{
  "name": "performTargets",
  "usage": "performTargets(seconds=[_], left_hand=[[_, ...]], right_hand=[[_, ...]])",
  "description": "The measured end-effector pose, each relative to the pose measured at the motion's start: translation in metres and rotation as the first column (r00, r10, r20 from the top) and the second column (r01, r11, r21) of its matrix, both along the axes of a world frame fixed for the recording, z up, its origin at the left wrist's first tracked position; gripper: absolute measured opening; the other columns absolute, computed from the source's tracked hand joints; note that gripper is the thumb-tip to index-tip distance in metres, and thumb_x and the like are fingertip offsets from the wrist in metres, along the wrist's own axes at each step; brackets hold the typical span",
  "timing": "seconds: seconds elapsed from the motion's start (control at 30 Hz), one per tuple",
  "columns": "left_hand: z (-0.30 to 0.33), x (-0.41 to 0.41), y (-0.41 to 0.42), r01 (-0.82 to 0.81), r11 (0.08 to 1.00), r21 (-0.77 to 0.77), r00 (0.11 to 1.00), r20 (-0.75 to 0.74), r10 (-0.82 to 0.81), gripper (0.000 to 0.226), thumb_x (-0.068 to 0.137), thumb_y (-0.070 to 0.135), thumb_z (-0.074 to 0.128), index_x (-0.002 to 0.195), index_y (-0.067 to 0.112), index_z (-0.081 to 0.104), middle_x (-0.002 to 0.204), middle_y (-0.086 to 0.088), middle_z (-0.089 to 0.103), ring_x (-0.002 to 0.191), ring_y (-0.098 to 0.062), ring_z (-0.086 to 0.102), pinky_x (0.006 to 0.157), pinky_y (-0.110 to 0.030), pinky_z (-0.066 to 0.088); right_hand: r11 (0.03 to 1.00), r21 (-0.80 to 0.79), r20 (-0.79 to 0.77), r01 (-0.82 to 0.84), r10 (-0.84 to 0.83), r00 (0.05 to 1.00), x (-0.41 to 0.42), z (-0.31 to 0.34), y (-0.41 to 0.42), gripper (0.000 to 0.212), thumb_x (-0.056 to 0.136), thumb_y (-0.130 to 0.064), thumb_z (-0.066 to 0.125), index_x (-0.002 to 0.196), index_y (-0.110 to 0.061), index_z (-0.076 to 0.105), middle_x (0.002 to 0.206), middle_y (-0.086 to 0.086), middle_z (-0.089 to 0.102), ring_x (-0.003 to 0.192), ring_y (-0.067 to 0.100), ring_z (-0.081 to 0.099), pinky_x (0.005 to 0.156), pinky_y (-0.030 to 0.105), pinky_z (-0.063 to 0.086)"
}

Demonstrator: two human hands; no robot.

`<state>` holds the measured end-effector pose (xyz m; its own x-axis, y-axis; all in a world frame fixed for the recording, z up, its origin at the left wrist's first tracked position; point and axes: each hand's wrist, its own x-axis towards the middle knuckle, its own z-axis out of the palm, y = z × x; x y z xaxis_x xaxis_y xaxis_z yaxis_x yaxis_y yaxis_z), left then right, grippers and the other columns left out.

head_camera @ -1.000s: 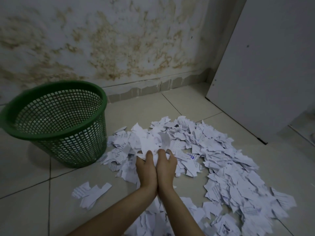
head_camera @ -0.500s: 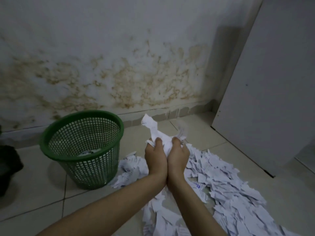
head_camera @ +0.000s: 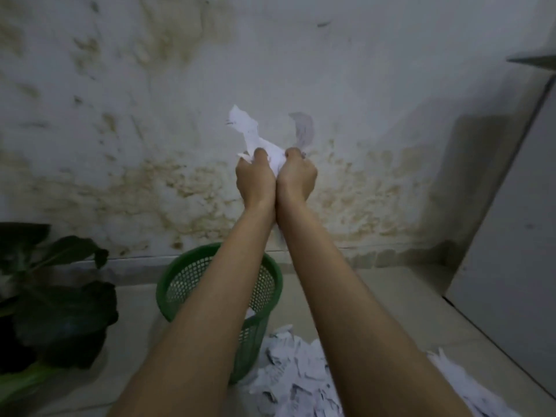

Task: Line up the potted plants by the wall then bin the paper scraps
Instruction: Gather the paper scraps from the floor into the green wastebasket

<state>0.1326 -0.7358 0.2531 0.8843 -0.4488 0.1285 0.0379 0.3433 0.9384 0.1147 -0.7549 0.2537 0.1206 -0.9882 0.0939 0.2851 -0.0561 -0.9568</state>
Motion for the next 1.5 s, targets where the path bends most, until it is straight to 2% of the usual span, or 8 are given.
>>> performTargets(seconds=[0.4,0.57,0.77,0.87,0.97,1.1,1.27,1.5], left_hand=[[-0.132,0.089,0.015,-0.166,0.973,0.163,0.986,0.015,0.166,0.032,0.097,0.020,0.043,0.119,-0.001,0.056,0.116,-0.014,0.063,0.104,-0.027,0.061,0.074,-0.022,0.044],[-0.161,0.109,0.021,-0.061,0.940,0.337,0.982,0.188,-0.003,0.022,0.097,0.020,0.044,0.097,0.001,0.054,0.079,-0.002,0.057,0.077,-0.019,0.053,0.058,-0.026,0.038],[-0.177,0.122,0.024,0.029,0.704,0.709,0.923,0.251,-0.291,0.012,0.092,0.012,0.049,0.093,0.003,0.056,0.089,-0.012,0.054,0.078,-0.022,0.050,0.052,-0.026,0.031],[-0.181,0.124,0.027,0.053,0.506,0.861,0.900,0.179,-0.399,0.007,0.088,0.008,0.052,0.082,0.006,0.052,0.081,-0.011,0.053,0.064,-0.019,0.046,0.050,-0.025,0.031],[-0.183,0.127,0.027,0.040,0.398,0.917,0.875,0.160,-0.457,0.002,0.086,0.008,0.055,0.086,0.006,0.055,0.086,-0.012,0.055,0.077,-0.024,0.050,0.067,-0.026,0.039],[-0.176,0.127,0.026,0.036,0.325,0.945,0.827,0.155,-0.540,0.017,0.091,0.018,0.052,0.098,0.006,0.062,0.100,-0.012,0.060,0.087,-0.024,0.054,0.077,-0.030,0.043],[-0.172,0.119,0.029,0.015,0.077,0.997,0.735,0.041,-0.676,0.042,0.092,0.033,0.052,0.125,0.008,0.055,0.131,-0.011,0.054,0.118,-0.029,0.051,0.101,-0.039,0.041],[-0.139,0.091,0.031,0.050,0.149,0.988,0.600,0.090,-0.795,0.039,0.095,0.032,0.046,0.127,0.009,0.051,0.128,-0.011,0.054,0.107,-0.027,0.056,0.092,-0.038,0.050]], right_hand=[[0.927,0.133,-0.010,-0.352,0.356,0.934,0.080,-0.136,0.005,0.033,0.098,-0.017,0.039,0.124,-0.005,0.054,0.113,0.012,0.064,0.088,0.017,0.059,0.062,0.015,0.048],[0.871,0.216,-0.139,-0.442,0.475,0.869,0.074,-0.158,-0.003,0.034,0.097,-0.015,0.037,0.126,-0.004,0.049,0.119,0.012,0.061,0.088,0.022,0.060,0.065,0.021,0.048],[0.803,0.383,-0.336,-0.456,0.581,0.741,0.059,-0.168,-0.021,0.036,0.094,-0.012,0.039,0.129,-0.004,0.040,0.104,0.014,0.058,0.072,0.017,0.053,0.043,0.016,0.044],[0.744,0.489,-0.413,-0.455,0.657,0.631,0.053,-0.168,-0.022,0.046,0.095,-0.028,0.041,0.134,-0.004,0.040,0.127,0.016,0.053,0.106,0.031,0.055,0.079,0.029,0.049],[0.717,0.545,-0.435,-0.435,0.685,0.584,0.045,-0.165,-0.024,0.054,0.096,-0.041,0.033,0.138,-0.007,0.037,0.144,0.019,0.039,0.127,0.035,0.041,0.106,0.048,0.032],[0.771,0.461,-0.485,-0.440,0.634,0.602,0.040,-0.155,-0.020,0.048,0.101,-0.031,0.019,0.142,-0.008,0.030,0.153,0.012,0.026,0.139,0.031,0.026,0.111,0.048,0.023],[0.776,0.415,-0.630,-0.476,0.622,0.465,0.043,-0.150,-0.015,0.051,0.101,-0.030,0.023,0.146,-0.006,0.025,0.155,0.013,0.022,0.140,0.033,0.025,0.110,0.048,0.026],[0.750,0.324,-0.797,-0.576,0.545,0.261,0.009,-0.116,-0.010,0.046,0.101,-0.034,0.029,0.137,-0.007,0.038,0.134,0.016,0.044,0.119,0.033,0.047,0.093,0.043,0.043]])
